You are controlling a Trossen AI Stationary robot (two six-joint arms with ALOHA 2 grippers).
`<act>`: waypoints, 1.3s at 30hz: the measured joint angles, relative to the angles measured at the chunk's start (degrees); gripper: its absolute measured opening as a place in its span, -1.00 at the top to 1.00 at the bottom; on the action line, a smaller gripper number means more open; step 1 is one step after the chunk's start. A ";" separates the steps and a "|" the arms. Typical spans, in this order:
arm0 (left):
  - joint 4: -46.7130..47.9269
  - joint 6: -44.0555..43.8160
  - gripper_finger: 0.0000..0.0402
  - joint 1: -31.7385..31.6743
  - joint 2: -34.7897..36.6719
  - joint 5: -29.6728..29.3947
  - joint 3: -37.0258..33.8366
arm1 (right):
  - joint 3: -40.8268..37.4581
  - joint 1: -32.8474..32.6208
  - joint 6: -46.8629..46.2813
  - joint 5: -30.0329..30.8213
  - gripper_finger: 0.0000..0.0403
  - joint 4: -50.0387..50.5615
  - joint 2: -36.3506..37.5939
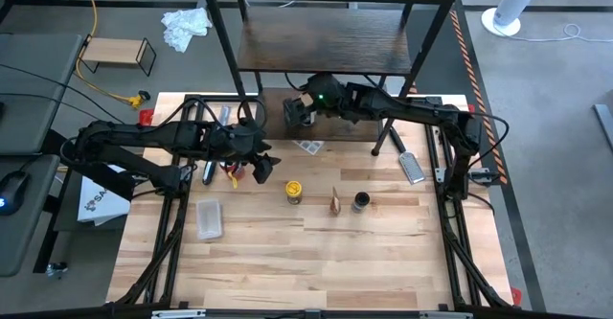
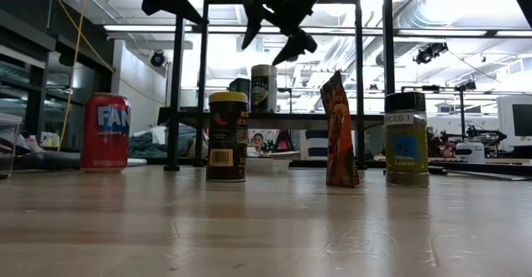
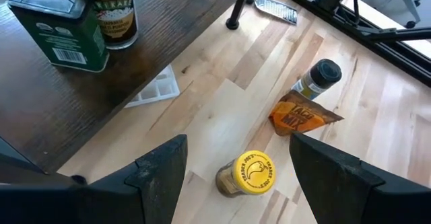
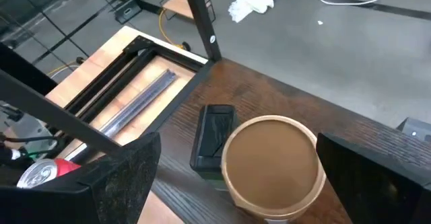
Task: Shelf spices
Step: Remove the brown seasoning bottle from the bottom shelf
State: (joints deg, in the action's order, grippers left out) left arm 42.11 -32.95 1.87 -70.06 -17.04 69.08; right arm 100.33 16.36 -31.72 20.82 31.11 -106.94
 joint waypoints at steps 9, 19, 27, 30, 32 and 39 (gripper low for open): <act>-0.26 -0.46 -0.28 0.00 0.00 0.00 0.00 | 0.22 -0.01 -0.21 -0.85 -0.95 -0.58 -2.96; -0.37 -0.90 -0.28 0.07 0.00 -0.05 0.00 | 0.24 -1.93 6.16 8.73 -0.95 2.32 -3.89; -0.39 -0.89 -0.28 0.07 0.00 -0.05 -0.01 | 0.11 -4.09 7.46 12.26 -0.95 1.13 -3.17; -0.37 -0.89 -0.28 0.07 0.00 -0.05 0.00 | 0.09 -4.54 8.12 12.49 -0.95 0.44 -2.88; -0.39 -0.85 -0.28 0.07 0.00 -0.05 -0.02 | 0.09 -4.69 8.28 13.15 -0.95 -0.15 -2.67; -0.46 -0.87 -0.28 0.07 0.00 -0.05 0.00 | 0.11 -4.30 7.03 14.04 -0.95 -1.79 -1.31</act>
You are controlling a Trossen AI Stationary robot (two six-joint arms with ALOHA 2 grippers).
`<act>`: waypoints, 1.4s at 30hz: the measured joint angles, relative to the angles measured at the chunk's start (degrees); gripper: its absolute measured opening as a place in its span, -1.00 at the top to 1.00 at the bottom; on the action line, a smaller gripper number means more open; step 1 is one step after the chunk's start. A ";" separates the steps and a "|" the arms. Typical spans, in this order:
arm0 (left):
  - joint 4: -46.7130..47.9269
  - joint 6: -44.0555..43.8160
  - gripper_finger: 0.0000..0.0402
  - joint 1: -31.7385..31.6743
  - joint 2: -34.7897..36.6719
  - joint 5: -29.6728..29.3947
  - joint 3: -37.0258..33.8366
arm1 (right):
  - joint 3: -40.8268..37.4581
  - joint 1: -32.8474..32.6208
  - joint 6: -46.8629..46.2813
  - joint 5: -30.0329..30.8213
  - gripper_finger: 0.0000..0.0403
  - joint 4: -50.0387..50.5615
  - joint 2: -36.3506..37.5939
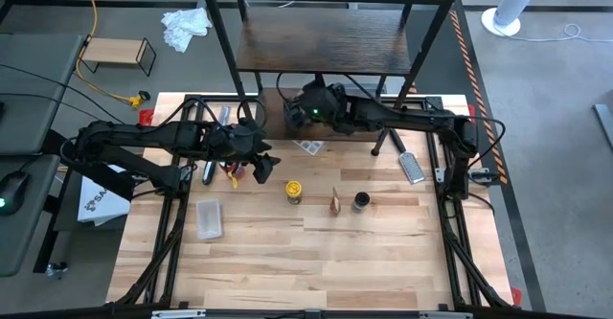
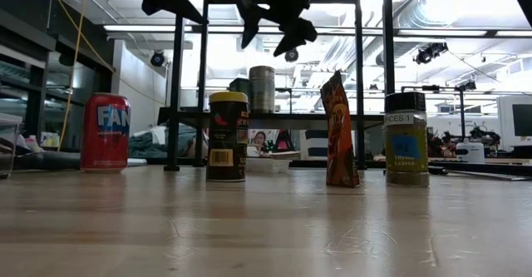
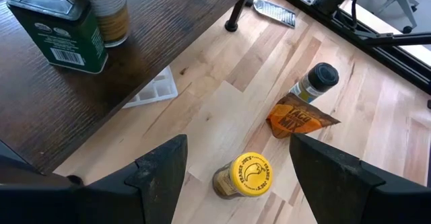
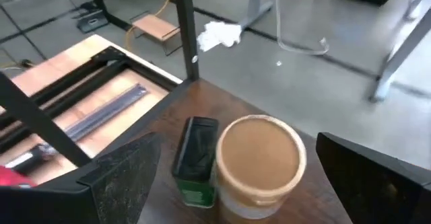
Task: Shelf spices
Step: Remove the brown seasoning bottle from the bottom shelf
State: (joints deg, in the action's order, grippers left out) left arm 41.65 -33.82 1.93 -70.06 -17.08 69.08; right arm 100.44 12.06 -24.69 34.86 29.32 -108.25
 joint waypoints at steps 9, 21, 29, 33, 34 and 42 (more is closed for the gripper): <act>0.00 -0.04 -0.28 0.00 0.00 0.49 0.00 | -0.07 2.96 -4.23 -0.48 -0.95 0.16 -0.15; 0.06 -0.02 -0.28 0.00 0.00 0.70 0.00 | -0.07 3.79 -6.33 -5.12 -0.95 -0.09 -1.75; 0.18 -0.02 -0.28 0.42 0.00 0.68 -0.02 | -0.07 2.73 -5.30 -3.82 -0.95 -0.20 -3.94; 0.46 -0.02 -0.28 0.44 0.00 0.34 -0.01 | -0.07 2.80 -5.29 -3.44 -0.95 -0.47 -4.23; 0.46 -0.04 -0.28 0.44 0.00 0.23 -0.02 | -0.07 2.89 -5.24 -3.46 -0.95 -0.57 -4.26; 0.46 0.00 -0.28 0.42 0.00 0.07 0.00 | -0.04 2.48 -1.59 -5.13 -0.94 0.43 -4.26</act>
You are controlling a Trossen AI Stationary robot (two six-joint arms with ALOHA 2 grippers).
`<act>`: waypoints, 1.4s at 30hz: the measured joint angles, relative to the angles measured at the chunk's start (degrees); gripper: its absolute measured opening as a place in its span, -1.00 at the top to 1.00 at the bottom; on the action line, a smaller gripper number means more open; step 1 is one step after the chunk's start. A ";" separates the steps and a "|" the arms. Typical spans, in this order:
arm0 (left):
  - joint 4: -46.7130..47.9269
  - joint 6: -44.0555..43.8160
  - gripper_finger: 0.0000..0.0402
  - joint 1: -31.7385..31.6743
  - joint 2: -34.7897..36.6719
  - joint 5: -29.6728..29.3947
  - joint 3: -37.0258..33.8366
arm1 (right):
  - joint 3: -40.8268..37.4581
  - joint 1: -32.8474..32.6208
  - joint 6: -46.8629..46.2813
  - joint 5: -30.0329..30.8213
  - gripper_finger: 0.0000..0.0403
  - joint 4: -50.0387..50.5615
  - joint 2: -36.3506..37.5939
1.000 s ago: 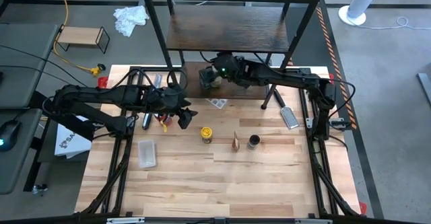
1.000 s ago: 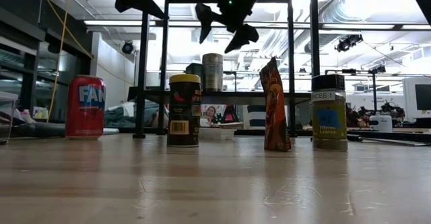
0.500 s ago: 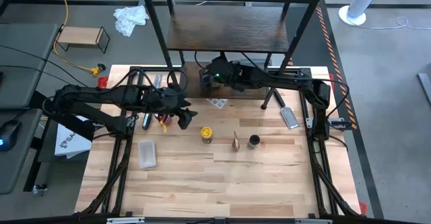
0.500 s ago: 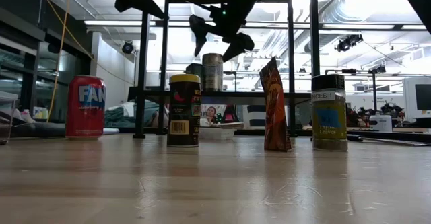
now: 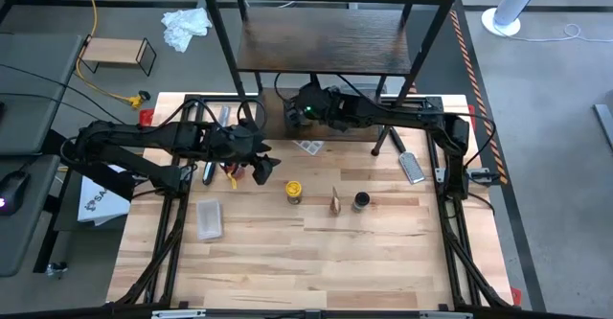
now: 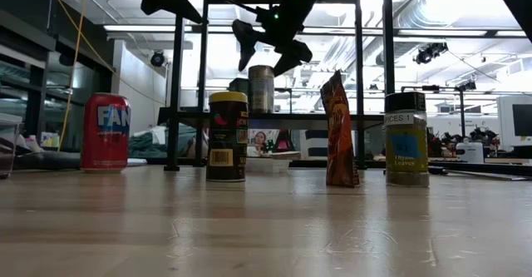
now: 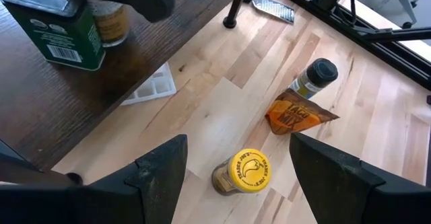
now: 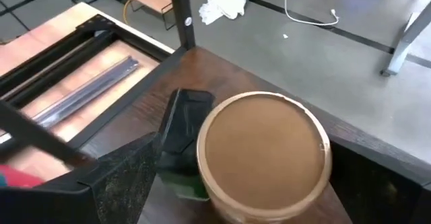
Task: Shelf spices
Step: Remove the brown seasoning bottle from the bottom shelf
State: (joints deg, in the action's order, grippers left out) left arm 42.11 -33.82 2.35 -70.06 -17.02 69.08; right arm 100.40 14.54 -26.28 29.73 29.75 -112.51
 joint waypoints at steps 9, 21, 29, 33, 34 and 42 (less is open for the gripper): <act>0.02 0.50 -0.28 0.00 0.00 -0.04 0.00 | 0.02 0.08 -1.33 -0.09 -0.45 4.09 0.00; 0.02 0.65 -0.28 0.00 0.00 -0.13 0.00 | 0.02 -0.15 2.47 -0.77 -0.19 5.03 0.96; 0.13 2.21 -0.28 0.00 0.00 0.25 0.00 | 0.02 -5.22 6.97 -3.73 -0.19 21.64 7.90; 0.15 3.54 -0.28 0.00 0.00 0.25 -0.02 | -0.34 -12.74 5.74 -3.88 -0.19 31.13 11.55; 0.11 3.57 -0.28 0.00 0.00 0.22 0.00 | -1.57 -14.90 4.52 -3.25 -0.19 32.08 12.64; 0.01 3.63 -0.28 0.00 0.00 1.95 0.00 | -29.48 -31.74 -25.25 -2.27 -0.19 31.02 26.13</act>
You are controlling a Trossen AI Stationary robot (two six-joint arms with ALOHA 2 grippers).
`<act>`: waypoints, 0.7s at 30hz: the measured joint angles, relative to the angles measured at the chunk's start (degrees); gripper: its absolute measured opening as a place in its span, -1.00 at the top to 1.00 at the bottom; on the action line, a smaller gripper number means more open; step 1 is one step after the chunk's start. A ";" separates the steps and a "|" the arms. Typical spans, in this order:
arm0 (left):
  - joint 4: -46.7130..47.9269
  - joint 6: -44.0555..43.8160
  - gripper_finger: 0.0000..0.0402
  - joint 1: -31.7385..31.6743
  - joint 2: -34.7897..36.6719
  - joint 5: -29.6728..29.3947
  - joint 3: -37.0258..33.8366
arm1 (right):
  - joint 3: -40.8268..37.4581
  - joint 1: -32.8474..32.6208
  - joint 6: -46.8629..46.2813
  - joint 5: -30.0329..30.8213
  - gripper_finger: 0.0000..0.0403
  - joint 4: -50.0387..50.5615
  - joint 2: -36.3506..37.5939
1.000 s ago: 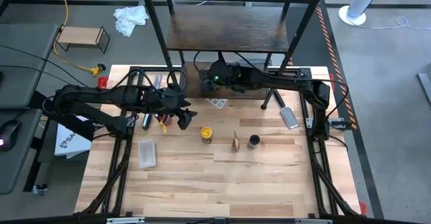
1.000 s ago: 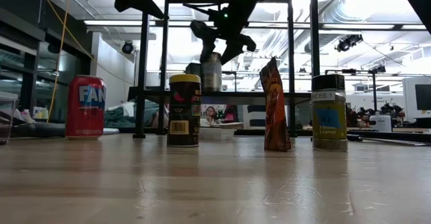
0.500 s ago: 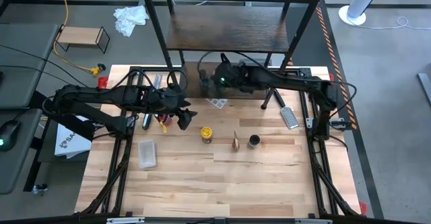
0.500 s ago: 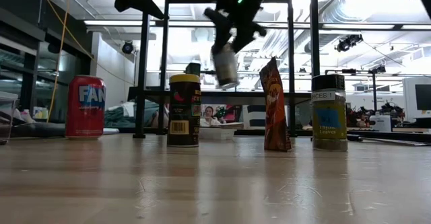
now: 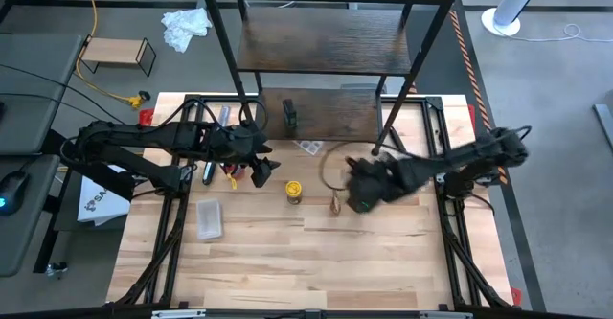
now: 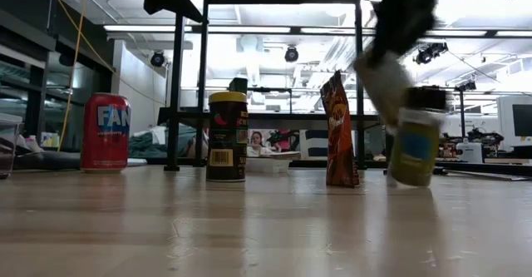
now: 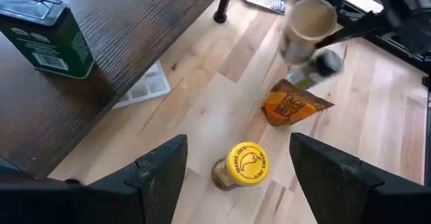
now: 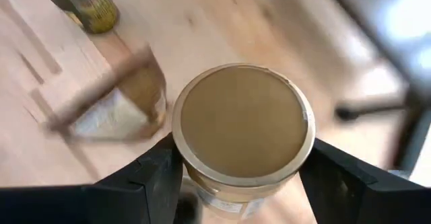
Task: Shelf spices
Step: Remove the brown seasoning bottle from the bottom shelf
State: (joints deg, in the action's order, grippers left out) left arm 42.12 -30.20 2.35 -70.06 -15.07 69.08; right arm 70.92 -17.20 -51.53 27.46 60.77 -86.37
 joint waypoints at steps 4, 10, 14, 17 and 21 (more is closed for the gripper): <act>-0.02 -0.12 -0.28 -0.01 0.00 -0.24 -0.01 | -7.46 -7.66 -15.28 8.27 -0.19 -7.40 9.52; -0.03 -0.15 -0.28 -0.15 0.00 -0.49 0.00 | -9.01 -12.66 -22.09 14.02 -0.19 -3.89 13.30; -0.03 -1.00 -0.28 -0.14 0.00 -2.11 -0.01 | -8.99 -15.30 -24.24 12.96 -0.19 0.85 10.64; -0.07 -1.34 -0.28 0.26 0.00 -3.43 -0.01 | -9.01 -17.21 -28.50 14.41 -0.19 4.28 7.37; -0.15 -3.34 -0.28 0.87 0.00 -4.40 -0.01 | -13.16 -19.55 -31.33 16.42 -0.19 -2.21 3.65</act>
State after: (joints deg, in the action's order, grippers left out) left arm 41.97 -33.54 3.22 -70.06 -19.46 69.07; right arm 57.77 -36.75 -82.86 43.87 58.56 -82.72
